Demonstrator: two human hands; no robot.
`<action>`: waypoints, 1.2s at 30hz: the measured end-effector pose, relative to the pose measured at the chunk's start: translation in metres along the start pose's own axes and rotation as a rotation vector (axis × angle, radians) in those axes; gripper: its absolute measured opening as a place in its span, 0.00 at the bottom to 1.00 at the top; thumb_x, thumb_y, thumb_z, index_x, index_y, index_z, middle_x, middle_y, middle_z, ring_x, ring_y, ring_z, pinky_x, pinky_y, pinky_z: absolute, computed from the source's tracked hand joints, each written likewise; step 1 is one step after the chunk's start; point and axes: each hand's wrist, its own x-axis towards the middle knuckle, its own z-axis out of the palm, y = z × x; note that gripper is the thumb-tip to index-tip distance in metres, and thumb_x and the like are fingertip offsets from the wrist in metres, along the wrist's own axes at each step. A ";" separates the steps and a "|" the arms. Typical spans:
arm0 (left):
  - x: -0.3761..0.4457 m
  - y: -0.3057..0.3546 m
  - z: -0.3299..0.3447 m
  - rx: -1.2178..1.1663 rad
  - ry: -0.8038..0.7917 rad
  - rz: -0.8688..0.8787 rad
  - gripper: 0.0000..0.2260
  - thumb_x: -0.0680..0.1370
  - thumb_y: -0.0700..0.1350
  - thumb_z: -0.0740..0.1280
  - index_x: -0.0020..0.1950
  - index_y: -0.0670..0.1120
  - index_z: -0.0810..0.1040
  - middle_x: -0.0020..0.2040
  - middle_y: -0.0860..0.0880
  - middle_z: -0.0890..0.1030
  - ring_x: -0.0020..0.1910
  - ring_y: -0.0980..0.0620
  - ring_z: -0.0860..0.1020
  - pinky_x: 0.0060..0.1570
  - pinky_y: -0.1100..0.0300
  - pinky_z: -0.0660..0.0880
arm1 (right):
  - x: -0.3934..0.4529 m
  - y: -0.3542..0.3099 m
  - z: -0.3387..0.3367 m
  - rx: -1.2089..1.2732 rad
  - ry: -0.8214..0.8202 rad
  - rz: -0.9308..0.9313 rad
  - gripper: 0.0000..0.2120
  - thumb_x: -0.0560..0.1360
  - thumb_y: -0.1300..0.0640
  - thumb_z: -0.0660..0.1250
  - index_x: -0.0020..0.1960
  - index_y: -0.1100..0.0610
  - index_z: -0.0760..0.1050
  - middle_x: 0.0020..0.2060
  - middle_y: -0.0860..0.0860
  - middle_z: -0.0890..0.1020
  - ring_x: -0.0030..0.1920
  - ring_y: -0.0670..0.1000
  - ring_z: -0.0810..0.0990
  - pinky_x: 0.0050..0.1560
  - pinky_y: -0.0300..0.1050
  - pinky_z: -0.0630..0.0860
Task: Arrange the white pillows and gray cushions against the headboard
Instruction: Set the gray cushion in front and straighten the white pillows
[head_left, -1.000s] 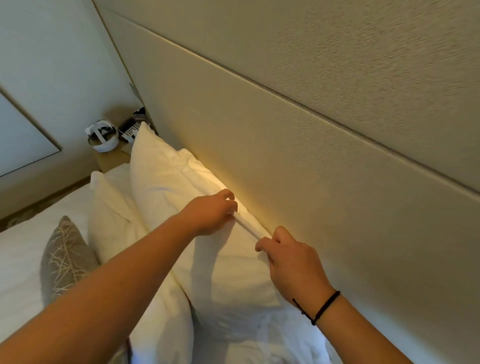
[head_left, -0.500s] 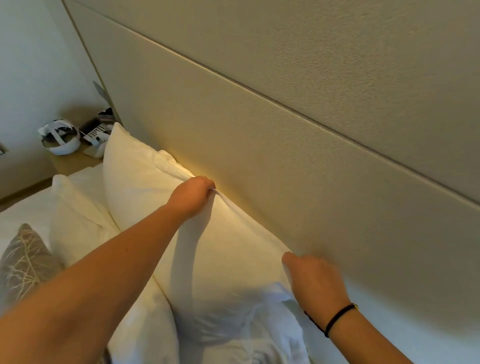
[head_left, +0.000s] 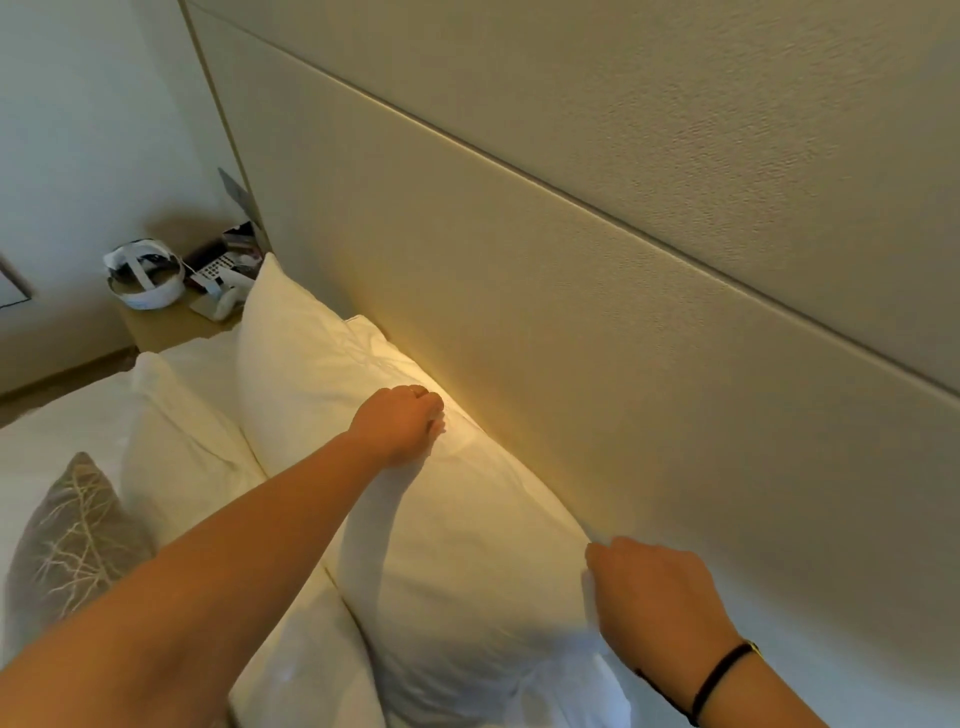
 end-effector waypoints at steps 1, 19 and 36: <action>-0.002 -0.009 -0.001 0.001 -0.025 -0.011 0.15 0.81 0.55 0.57 0.63 0.51 0.76 0.61 0.49 0.79 0.55 0.47 0.77 0.55 0.54 0.73 | 0.010 -0.008 -0.004 0.045 0.044 -0.022 0.06 0.80 0.53 0.54 0.49 0.48 0.70 0.37 0.48 0.69 0.38 0.53 0.75 0.32 0.45 0.64; 0.066 -0.165 -0.016 0.341 -0.147 -0.083 0.15 0.83 0.51 0.51 0.67 0.56 0.70 0.67 0.49 0.74 0.59 0.44 0.73 0.55 0.48 0.72 | 0.254 -0.128 -0.010 0.800 -0.021 -0.175 0.22 0.80 0.47 0.58 0.73 0.45 0.60 0.70 0.50 0.68 0.68 0.55 0.66 0.66 0.50 0.67; 0.178 -0.254 -0.089 0.350 -0.293 -0.087 0.10 0.80 0.44 0.60 0.60 0.44 0.75 0.55 0.42 0.75 0.55 0.40 0.76 0.47 0.50 0.71 | 0.321 -0.160 -0.008 0.997 0.178 -0.043 0.14 0.77 0.63 0.59 0.48 0.45 0.77 0.44 0.40 0.74 0.42 0.44 0.74 0.39 0.36 0.69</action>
